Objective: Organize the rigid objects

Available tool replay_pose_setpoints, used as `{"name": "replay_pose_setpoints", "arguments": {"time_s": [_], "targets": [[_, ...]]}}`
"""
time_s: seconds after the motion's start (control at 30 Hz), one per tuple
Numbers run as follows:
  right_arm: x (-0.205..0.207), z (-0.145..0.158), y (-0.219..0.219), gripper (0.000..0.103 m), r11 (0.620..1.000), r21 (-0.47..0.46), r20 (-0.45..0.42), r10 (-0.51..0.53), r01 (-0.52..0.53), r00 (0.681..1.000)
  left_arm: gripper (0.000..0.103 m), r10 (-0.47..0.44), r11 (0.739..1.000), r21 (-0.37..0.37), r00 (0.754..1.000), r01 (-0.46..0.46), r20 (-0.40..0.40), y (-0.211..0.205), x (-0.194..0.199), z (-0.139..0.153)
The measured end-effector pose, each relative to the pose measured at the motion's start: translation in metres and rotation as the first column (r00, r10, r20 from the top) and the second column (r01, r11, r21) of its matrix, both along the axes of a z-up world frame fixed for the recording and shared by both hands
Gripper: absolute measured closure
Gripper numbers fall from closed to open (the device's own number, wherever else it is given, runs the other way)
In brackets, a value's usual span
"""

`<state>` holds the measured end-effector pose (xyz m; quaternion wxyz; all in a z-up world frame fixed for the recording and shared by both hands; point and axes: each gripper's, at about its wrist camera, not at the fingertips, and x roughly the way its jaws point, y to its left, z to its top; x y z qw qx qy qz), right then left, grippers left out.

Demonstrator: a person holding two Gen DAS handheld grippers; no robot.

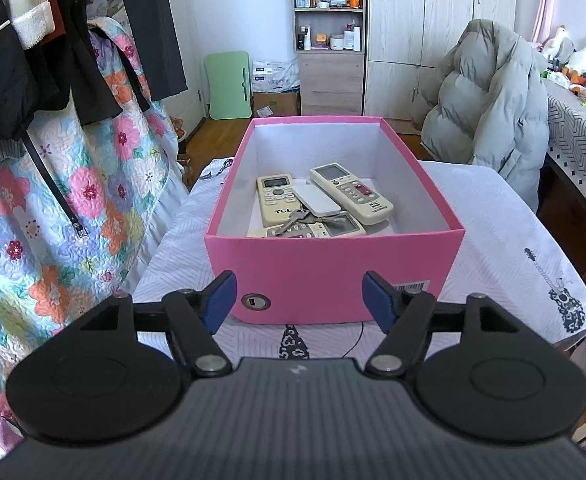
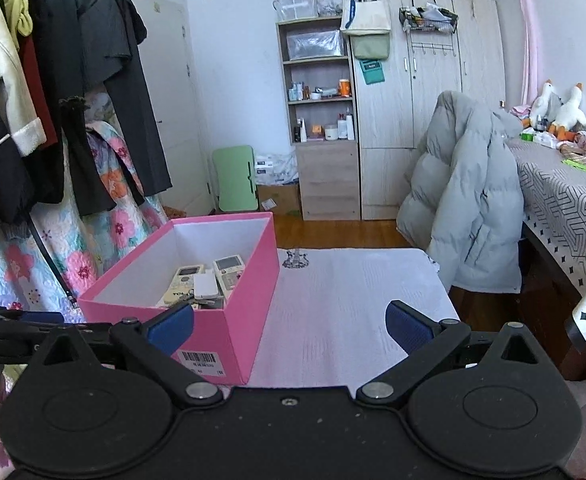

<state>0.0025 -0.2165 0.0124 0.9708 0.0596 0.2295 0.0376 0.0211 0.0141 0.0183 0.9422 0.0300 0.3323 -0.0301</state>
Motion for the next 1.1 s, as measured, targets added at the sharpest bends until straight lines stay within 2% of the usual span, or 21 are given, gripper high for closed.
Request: {"name": "replay_pose_setpoints", "arguments": {"time_s": [0.1,0.17,0.23,0.3,0.37,0.47,0.8,1.1], "targets": [[0.002,-0.004,0.0,0.0,1.0,-0.004,-0.021,-0.013,0.013,1.0,0.033,0.005,1.0,0.01,1.0,-0.004,-0.008,0.001,0.001,-0.002],[0.004,-0.008,0.0,0.0,1.0,-0.005,-0.045,-0.029,0.028,0.999,0.022,0.011,1.0,0.008,1.0,-0.011,-0.022,0.002,0.004,-0.006],[0.005,-0.01,0.0,0.0,0.999,-0.011,-0.059,-0.038,0.037,0.998,0.015,0.017,1.0,0.006,0.999,-0.017,-0.028,0.003,0.006,-0.009],[0.005,-0.011,0.0,0.0,0.999,-0.016,-0.066,-0.04,0.039,0.997,0.013,0.024,1.0,0.012,0.999,-0.024,-0.028,0.004,0.007,-0.011],[0.006,-0.013,0.0,0.0,0.999,-0.02,-0.073,-0.041,0.04,0.996,0.005,0.025,1.0,0.018,0.999,-0.025,-0.027,0.004,0.007,-0.012],[0.007,-0.015,0.0,0.0,0.999,-0.021,-0.089,-0.047,0.046,0.995,0.001,0.024,1.0,0.018,0.999,-0.023,-0.028,0.004,0.007,-0.013],[0.007,-0.017,0.006,0.0,0.998,-0.05,-0.117,-0.047,0.041,0.992,0.0,0.039,0.998,0.056,0.995,-0.034,-0.09,0.0,0.01,-0.018],[0.009,-0.016,0.005,0.0,0.998,-0.057,-0.123,-0.048,0.041,0.991,0.0,0.037,0.996,0.084,0.994,-0.028,-0.106,0.001,0.01,-0.018]]}}
